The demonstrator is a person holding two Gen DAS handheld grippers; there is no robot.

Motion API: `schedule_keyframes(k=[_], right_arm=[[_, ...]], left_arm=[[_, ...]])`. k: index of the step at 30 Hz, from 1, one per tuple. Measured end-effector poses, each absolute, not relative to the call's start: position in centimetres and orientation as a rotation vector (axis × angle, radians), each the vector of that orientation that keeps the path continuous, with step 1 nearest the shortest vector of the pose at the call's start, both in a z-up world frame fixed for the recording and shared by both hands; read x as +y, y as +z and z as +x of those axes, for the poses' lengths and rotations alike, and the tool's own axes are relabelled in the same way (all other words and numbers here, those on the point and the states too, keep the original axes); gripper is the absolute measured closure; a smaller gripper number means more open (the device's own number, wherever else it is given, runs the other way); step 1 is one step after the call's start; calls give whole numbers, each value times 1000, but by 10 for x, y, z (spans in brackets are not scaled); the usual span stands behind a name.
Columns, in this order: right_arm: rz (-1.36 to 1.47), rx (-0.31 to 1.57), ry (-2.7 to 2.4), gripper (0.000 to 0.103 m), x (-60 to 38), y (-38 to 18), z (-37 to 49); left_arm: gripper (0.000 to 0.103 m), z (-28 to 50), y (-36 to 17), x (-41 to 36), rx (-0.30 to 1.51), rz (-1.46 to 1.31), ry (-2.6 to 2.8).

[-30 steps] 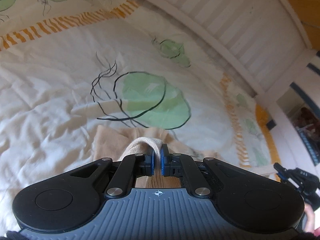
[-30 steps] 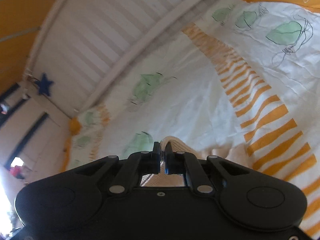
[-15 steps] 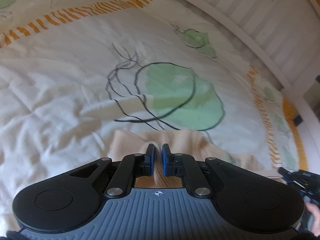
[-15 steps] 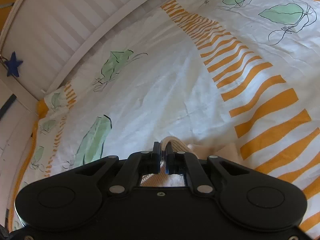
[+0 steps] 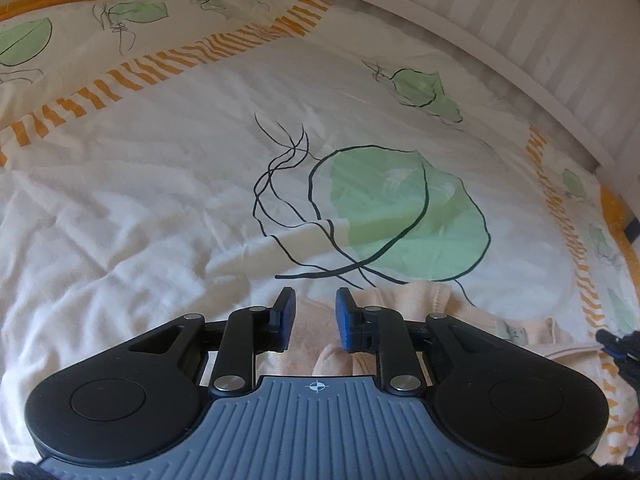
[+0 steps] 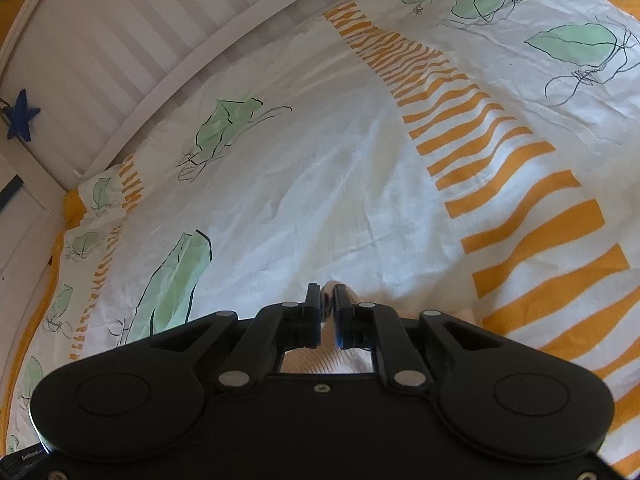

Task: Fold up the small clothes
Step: 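Lower the hem onto the sweater and open both grippers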

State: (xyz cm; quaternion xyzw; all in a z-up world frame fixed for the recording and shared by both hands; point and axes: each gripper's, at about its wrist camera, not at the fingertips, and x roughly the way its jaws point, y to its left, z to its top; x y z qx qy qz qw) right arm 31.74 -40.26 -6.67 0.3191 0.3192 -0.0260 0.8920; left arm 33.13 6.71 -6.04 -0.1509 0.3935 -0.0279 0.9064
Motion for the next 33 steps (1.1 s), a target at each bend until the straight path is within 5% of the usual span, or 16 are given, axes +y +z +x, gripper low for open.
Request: schedule_keyframes(k=[5, 9, 20, 33], right_arm=[[655, 590, -72, 83, -406, -57, 314], [606, 528, -71, 35, -405, -40, 293], [348, 657, 50, 32, -348, -55, 224], [261, 710, 47, 26, -326, -84, 201]], left_arm=[[82, 328, -56, 62, 813, -268, -79], [80, 309, -50, 61, 811, -219, -125], [78, 255, -64, 32, 847, -35, -257], [78, 344, -84, 14, 830, 6, -155]])
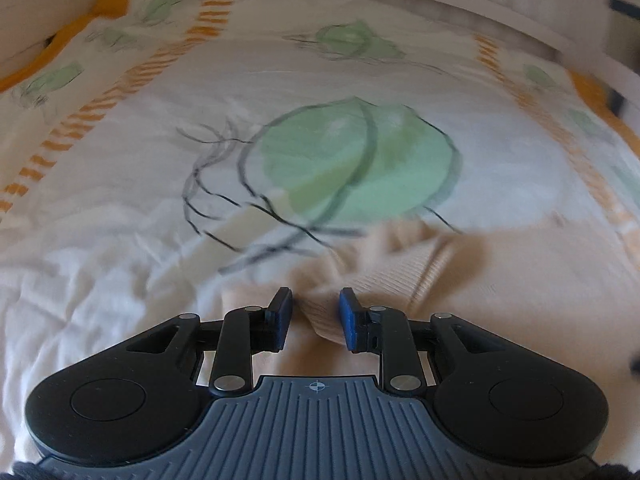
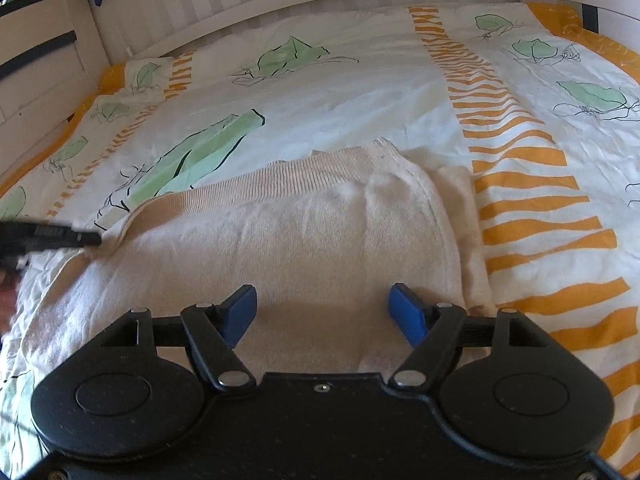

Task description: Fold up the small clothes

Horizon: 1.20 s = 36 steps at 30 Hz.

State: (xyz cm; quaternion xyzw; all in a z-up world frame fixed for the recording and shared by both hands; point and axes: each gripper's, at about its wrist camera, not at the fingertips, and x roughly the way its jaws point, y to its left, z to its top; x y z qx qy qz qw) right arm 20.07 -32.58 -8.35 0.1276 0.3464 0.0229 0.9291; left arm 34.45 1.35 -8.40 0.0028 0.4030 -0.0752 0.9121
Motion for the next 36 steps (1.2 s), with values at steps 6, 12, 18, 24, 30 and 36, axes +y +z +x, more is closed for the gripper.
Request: schedule_keyframes(k=[6, 12, 18, 24, 30, 36], right_arm=[[223, 709, 61, 23, -319, -87, 196], [258, 705, 68, 23, -325, -82, 196], [226, 724, 13, 25, -346, -81, 190], [229, 703, -97, 26, -369, -75, 168], [233, 680, 34, 38, -366, -70, 148], [308, 718, 31, 63, -375, -81, 154]], left_arm=[[78, 373, -72, 47, 830, -114, -19], [76, 346, -54, 78, 814, -191, -43], [74, 292, -71, 86, 888, -183, -144], [73, 241, -91, 82, 928, -141, -225], [73, 216, -90, 73, 869, -79, -296], [73, 211, -90, 72, 850, -97, -295]])
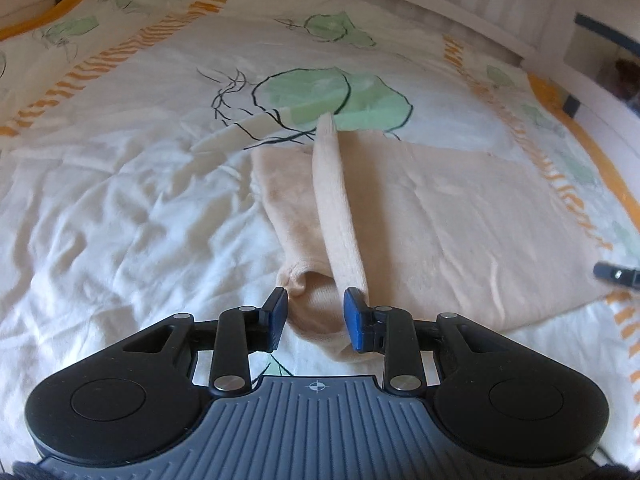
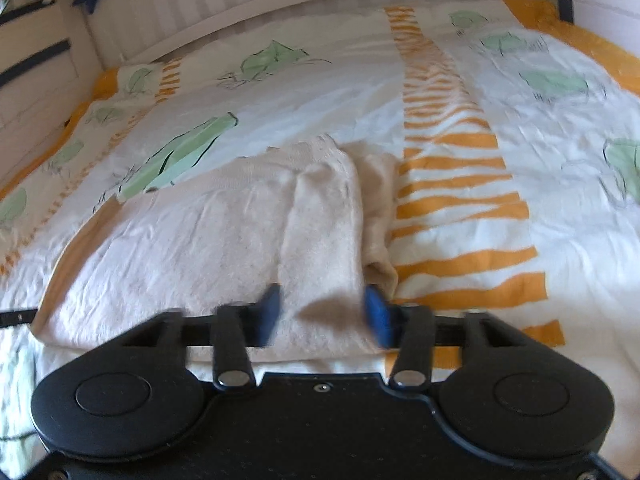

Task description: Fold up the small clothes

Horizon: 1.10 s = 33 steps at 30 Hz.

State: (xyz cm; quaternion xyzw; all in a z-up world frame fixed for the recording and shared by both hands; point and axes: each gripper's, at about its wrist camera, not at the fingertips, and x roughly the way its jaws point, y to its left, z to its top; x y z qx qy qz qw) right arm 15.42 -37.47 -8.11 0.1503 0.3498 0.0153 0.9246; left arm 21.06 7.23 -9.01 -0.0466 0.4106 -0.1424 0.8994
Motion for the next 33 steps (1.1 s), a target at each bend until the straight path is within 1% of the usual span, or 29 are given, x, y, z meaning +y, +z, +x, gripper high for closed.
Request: schedule_keyframes(k=[1, 3, 4, 5, 6, 8, 9, 11, 14, 17, 18, 19, 20, 21, 22, 30, 33], right_arm=[[333, 720, 32, 77, -378, -82, 155], [366, 725, 34, 83, -383, -84, 154], [381, 724, 40, 83, -386, -84, 154], [391, 723, 45, 83, -388, -85, 154], [398, 722, 48, 83, -389, -86, 153], [402, 725, 53, 80, -390, -87, 153], [403, 727, 58, 76, -390, -87, 153], [403, 732, 62, 76, -389, -88, 155], [408, 740, 61, 76, -388, -90, 157], [426, 745, 63, 76, -390, -91, 159], [432, 747, 67, 76, -391, -91, 159], [439, 750, 70, 83, -391, -92, 160], [449, 754, 75, 85, -392, -92, 160], [464, 758, 83, 92, -393, -92, 160], [483, 760, 90, 92, -396, -91, 160], [558, 715, 103, 93, -417, -75, 146], [529, 721, 100, 93, -419, -74, 143]], left_arm=[[73, 209, -89, 74, 844, -105, -288], [68, 205, -88, 77, 820, -109, -272], [65, 203, -87, 79, 806, -110, -268], [59, 201, -87, 81, 794, -113, -268], [58, 199, -86, 82, 783, -119, -276], [57, 194, -85, 82, 755, -135, -329], [54, 191, -85, 82, 742, -134, -358], [49, 190, -85, 75, 735, -105, -386], [49, 195, -90, 65, 746, -63, -403], [50, 204, -97, 64, 783, -89, -392], [57, 208, -99, 64, 806, -102, -394], [64, 210, -101, 64, 834, -110, -398], [80, 214, -104, 64, 871, -116, -404], [93, 216, -106, 66, 890, -127, -410], [100, 217, -106, 68, 891, -143, -415], [100, 214, -92, 91, 906, -217, -500], [100, 212, -93, 96, 913, -233, -515]])
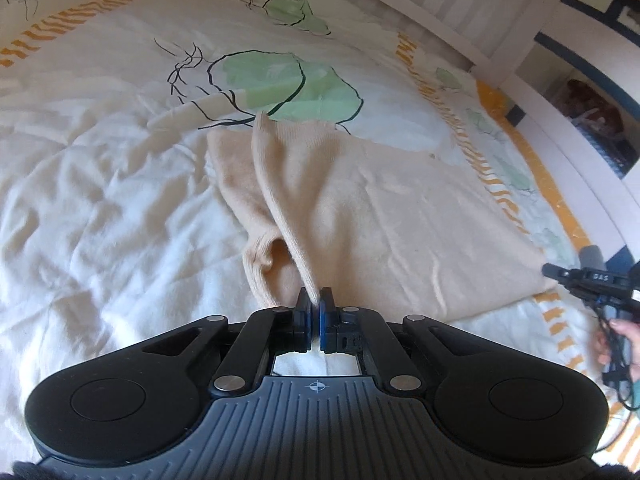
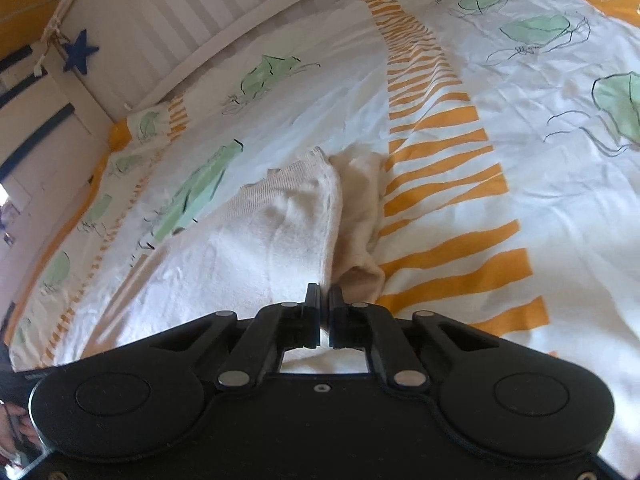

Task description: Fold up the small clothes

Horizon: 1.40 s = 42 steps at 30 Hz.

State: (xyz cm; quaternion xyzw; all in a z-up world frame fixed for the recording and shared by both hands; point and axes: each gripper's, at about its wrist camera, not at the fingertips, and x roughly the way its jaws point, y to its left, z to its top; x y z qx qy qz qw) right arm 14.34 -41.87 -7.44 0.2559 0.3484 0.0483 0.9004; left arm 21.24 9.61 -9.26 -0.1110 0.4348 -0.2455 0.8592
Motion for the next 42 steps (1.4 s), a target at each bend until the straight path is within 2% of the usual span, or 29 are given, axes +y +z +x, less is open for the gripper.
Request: schedule_keyframes(k=[8, 11, 12, 13, 14, 15, 16, 18, 21, 31, 35, 37, 38, 42], right_arm=[[443, 815, 26, 93, -406, -92, 156], [391, 818, 4, 85, -401, -84, 155], [360, 811, -12, 70, -398, -80, 154], [320, 795, -31, 45, -395, -76, 152], [279, 766, -51, 30, -391, -71, 149], [251, 732, -62, 9, -387, -66, 147], [229, 683, -68, 2, -382, -61, 144], [197, 615, -56, 0, -372, -54, 144], [128, 585, -30, 0, -352, -51, 156], [66, 592, 145, 0, -279, -59, 214], [26, 608, 191, 0, -256, -65, 231], [4, 625, 208, 0, -248, -70, 240], [-5, 630, 212, 0, -246, -73, 243], [-35, 654, 209, 0, -249, -83, 255]], left_arm=[[97, 217, -115, 104, 983, -249, -477], [96, 207, -101, 103, 955, -166, -447], [86, 203, -95, 103, 933, -156, -433], [78, 198, -87, 104, 902, -148, -410], [59, 194, -80, 102, 865, -138, -379], [45, 190, -71, 100, 814, -126, -337], [41, 188, -64, 97, 769, -118, -308], [26, 187, -51, 86, 690, -94, -288], [11, 200, -42, 61, 655, -45, -289], [11, 254, -71, 6, 685, -56, -242], [11, 273, -100, 15, 783, -55, -157], [5, 286, -120, 30, 874, -101, -61], [2, 286, -124, 39, 849, -162, -68], [1, 281, -125, 41, 823, -121, -83]])
